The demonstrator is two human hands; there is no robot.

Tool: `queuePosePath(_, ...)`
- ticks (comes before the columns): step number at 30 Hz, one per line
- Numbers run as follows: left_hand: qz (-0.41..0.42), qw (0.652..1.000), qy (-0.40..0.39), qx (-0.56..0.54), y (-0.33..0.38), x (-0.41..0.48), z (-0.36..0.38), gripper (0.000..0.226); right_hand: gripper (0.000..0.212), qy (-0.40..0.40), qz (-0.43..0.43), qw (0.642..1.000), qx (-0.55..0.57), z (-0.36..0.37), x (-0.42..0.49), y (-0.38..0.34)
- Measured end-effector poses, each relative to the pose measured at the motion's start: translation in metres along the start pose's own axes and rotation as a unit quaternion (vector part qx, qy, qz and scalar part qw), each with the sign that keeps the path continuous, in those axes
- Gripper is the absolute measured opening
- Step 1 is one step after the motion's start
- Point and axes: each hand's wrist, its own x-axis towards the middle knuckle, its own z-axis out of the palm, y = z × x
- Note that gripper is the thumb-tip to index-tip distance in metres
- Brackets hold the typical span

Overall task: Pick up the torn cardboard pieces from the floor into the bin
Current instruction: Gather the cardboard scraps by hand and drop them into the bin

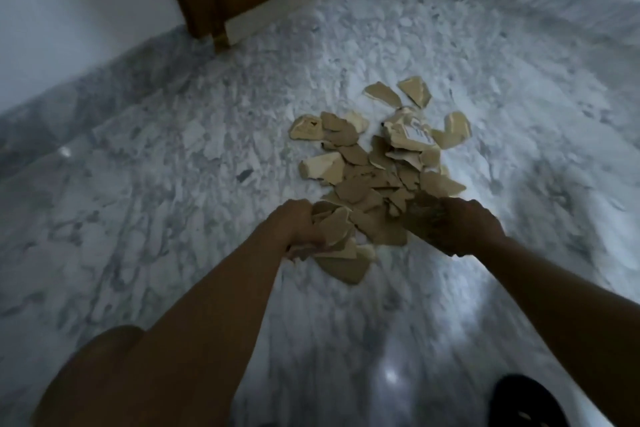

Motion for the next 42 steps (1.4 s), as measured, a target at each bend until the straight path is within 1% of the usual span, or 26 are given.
queuePosePath(2, 0.031, 0.999, -0.011, 0.011, 0.011, 0.008, 0.008, 0.075, 0.026, -0.001, 0.015, 1.000, 0.007, 0.007, -0.009, 0.013)
queuePosePath(4, 0.035, 0.999, -0.014, 0.028, 0.020, 0.018, 0.022, 0.086, 0.032, -0.021, 0.025, 0.999, -0.014, 0.019, -0.013, 0.022)
queuePosePath(5, 0.023, 0.999, -0.012, 0.020, 0.020, 0.022, 0.030, 0.087, 0.031, -0.032, 0.025, 0.999, -0.009, 0.029, -0.011, 0.025)
queuePosePath(7, -0.004, 1.000, 0.001, 0.028, 0.020, 0.025, 0.049, 0.075, 0.028, -0.047, 0.013, 0.999, -0.013, 0.047, -0.004, 0.029)
queuePosePath(8, -0.019, 0.999, 0.014, 0.037, 0.019, 0.025, 0.060, 0.072, 0.031, -0.039, -0.003, 0.998, -0.041, 0.058, 0.000, 0.032)
queuePosePath(10, 0.014, 0.997, 0.042, 0.058, 0.017, 0.023, 0.073, 0.064, 0.040, 0.020, -0.033, 0.991, -0.125, 0.083, 0.004, 0.040)
queuePosePath(12, 0.046, 0.998, 0.024, 0.028, 0.012, 0.023, 0.079, 0.055, 0.044, 0.057, -0.069, 0.984, -0.154, 0.098, 0.004, 0.044)
queuePosePath(13, 0.052, 0.998, 0.028, 0.020, 0.007, 0.026, 0.083, 0.058, 0.046, 0.059, -0.082, 0.983, -0.151, 0.099, 0.005, 0.046)
queuePosePath(14, 0.043, 0.998, 0.037, -0.016, -0.007, 0.040, 0.092, 0.063, 0.047, 0.056, -0.092, 0.983, -0.146, 0.098, 0.007, 0.048)
queuePosePath(17, 0.041, 0.997, 0.045, -0.036, -0.030, 0.050, 0.106, 0.085, 0.046, -0.001, -0.084, 0.993, -0.085, 0.084, 0.019, 0.048)
queuePosePath(18, 0.039, 0.997, 0.050, -0.041, -0.016, 0.034, 0.098, 0.092, 0.046, -0.034, -0.069, 0.996, -0.050, 0.075, 0.025, 0.045)
queuePosePath(19, 0.041, 0.996, 0.052, -0.053, 0.002, 0.015, 0.086, 0.093, 0.045, -0.066, -0.052, 0.996, -0.010, 0.066, 0.030, 0.042)
queuePosePath(20, 0.040, 0.995, 0.055, -0.068, 0.008, 0.009, 0.080, 0.086, 0.042, -0.080, -0.040, 0.995, 0.037, 0.058, 0.037, 0.038)
queuePosePath(22, 0.030, 0.996, 0.034, -0.077, 0.011, -0.001, 0.074, 0.063, 0.038, -0.065, -0.043, 0.989, 0.123, 0.043, 0.048, 0.031)
queuePosePath(24, 0.008, 0.995, -0.003, -0.100, 0.003, -0.009, 0.063, 0.073, 0.039, -0.054, -0.075, 0.982, 0.166, 0.034, 0.056, 0.023)
queuePosePath(25, -0.011, 0.994, -0.012, -0.109, -0.003, -0.015, 0.056, 0.077, 0.038, -0.060, -0.098, 0.980, 0.163, 0.031, 0.058, 0.018)
queuePosePath(27, -0.038, 0.992, -0.011, -0.124, -0.019, -0.027, 0.039, 0.069, 0.034, -0.072, -0.138, 0.978, 0.139, 0.030, 0.059, 0.005)
queuePosePath(28, -0.047, 0.991, -0.005, -0.129, -0.024, -0.036, 0.029, 0.069, 0.033, -0.071, -0.156, 0.976, 0.135, 0.031, 0.060, -0.003)
queuePosePath(30, -0.067, 0.990, 0.039, -0.121, -0.037, -0.052, 0.015, 0.088, 0.038, -0.062, -0.179, 0.974, 0.127, 0.041, 0.064, -0.021)
queuePosePath(31, -0.078, 0.988, 0.073, -0.111, -0.043, -0.059, 0.012, 0.091, 0.042, -0.055, -0.185, 0.974, 0.118, 0.047, 0.064, -0.032)
queuePosePath(33, -0.109, 0.981, 0.131, -0.094, -0.055, -0.067, 0.018, 0.076, 0.048, -0.028, -0.178, 0.978, 0.101, 0.067, 0.064, -0.049)
queuePosePath(35, -0.135, 0.977, 0.147, -0.070, -0.063, -0.070, 0.035, 0.061, 0.048, 0.009, -0.159, 0.982, 0.096, 0.088, 0.059, -0.061)
queuePosePath(36, -0.144, 0.977, 0.148, -0.062, -0.065, -0.069, 0.046, 0.059, 0.051, 0.028, -0.154, 0.983, 0.097, 0.099, 0.056, -0.064)
queuePosePath(39, -0.169, 0.965, 0.185, -0.073, -0.069, -0.066, 0.070, 0.060, 0.074, 0.070, -0.134, 0.985, 0.081, 0.119, 0.053, -0.067)
queuePosePath(40, -0.176, 0.962, 0.193, -0.075, -0.070, -0.065, 0.072, 0.060, 0.074, 0.075, -0.134, 0.986, 0.070, 0.121, 0.056, -0.067)
queuePosePath(42, -0.180, 0.966, 0.178, -0.051, -0.074, -0.059, 0.073, 0.056, 0.056, 0.071, -0.138, 0.987, 0.051, 0.121, 0.060, -0.065)
